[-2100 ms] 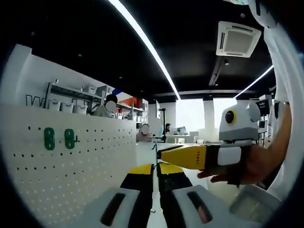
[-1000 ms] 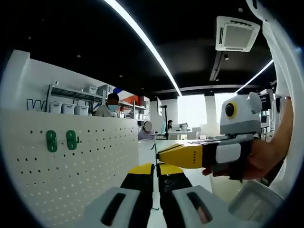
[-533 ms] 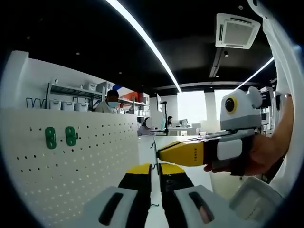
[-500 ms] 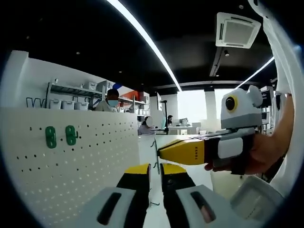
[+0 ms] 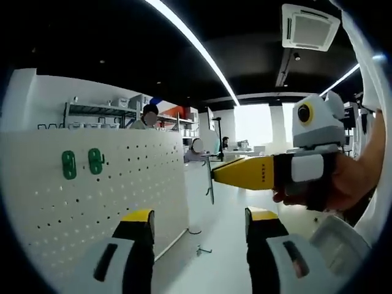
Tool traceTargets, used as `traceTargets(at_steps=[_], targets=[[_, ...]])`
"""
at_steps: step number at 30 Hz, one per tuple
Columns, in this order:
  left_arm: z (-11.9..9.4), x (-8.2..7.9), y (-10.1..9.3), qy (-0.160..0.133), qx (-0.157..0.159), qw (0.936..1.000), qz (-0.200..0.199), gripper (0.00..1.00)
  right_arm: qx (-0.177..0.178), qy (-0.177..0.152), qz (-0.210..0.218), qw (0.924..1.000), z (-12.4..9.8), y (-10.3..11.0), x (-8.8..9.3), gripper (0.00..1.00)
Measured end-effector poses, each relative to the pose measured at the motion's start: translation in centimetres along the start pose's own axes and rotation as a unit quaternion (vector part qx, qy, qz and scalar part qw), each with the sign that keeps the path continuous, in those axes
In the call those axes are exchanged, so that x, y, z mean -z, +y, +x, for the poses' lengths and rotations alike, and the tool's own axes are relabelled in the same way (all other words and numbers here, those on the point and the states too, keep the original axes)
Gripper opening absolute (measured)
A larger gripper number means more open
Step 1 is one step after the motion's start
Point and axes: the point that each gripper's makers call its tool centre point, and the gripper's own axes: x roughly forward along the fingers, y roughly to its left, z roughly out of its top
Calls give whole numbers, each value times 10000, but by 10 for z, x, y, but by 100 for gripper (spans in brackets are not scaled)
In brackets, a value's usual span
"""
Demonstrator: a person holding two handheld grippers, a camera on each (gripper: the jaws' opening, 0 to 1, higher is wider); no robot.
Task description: Insert the hook assembly into the mounting plate slot until the hook locks in place.
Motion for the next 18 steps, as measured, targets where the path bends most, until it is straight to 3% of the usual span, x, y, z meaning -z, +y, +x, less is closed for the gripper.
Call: traceTargets(at_steps=[4,13,18], targets=[[-1,5,5,26,-132,9999,-71,80,4,4,39,10000,0,-1,0,0],[-9,11,9,77,-209,9997,-119,79,29,6,122,9999,3,-4,1,0],[-22,14,20,75,-414,9990,-133,79,161,64,54,9998,13,-15,-1,0]])
